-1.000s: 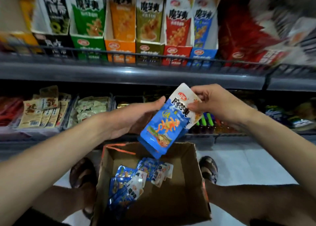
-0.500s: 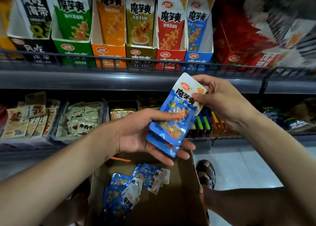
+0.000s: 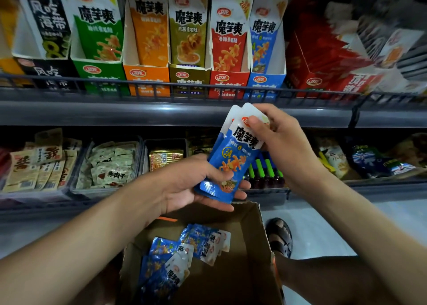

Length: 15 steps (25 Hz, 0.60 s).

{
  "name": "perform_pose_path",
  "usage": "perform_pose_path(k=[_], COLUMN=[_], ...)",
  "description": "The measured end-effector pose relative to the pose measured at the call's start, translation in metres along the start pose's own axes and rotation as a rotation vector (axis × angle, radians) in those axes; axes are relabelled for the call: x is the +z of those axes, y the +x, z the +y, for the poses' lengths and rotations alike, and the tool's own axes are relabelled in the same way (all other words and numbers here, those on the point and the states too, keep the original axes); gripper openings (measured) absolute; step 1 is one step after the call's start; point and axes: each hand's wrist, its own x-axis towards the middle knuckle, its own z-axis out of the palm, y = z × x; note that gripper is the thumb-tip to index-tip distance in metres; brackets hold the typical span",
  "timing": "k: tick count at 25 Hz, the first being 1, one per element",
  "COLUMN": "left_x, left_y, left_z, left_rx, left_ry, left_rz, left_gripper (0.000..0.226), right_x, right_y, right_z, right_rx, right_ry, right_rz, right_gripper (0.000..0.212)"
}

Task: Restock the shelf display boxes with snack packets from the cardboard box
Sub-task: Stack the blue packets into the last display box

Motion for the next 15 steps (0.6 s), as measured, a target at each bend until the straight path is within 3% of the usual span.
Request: perform_pose_path(k=[5, 11, 15], left_x=[-0.0026, 0.0023, 0.0074], left_y=[-0.0048, -0.0064, -0.0076], left_z=[0.0037, 0.0065, 0.0073], left_rx=[0.014, -0.067, -0.126], left_ry=[-0.073, -0.073, -0.206], left_rz=[-0.037, -0.163, -0.235], left_gripper=[0.028, 0.035, 0.038], right_x=[-0.0056, -0.0083, -0.0076], right_y=[0.0022, 0.0023, 0.0014], right_z=[-0.0067, -0.0071, -0.0077], right_rx=[-0.01, 0.037, 0.06], right_ry=[-0.014, 0.027, 0.106], right_rz=[0.074, 0.092, 0.089], right_gripper=[0.007, 0.016, 0.013])
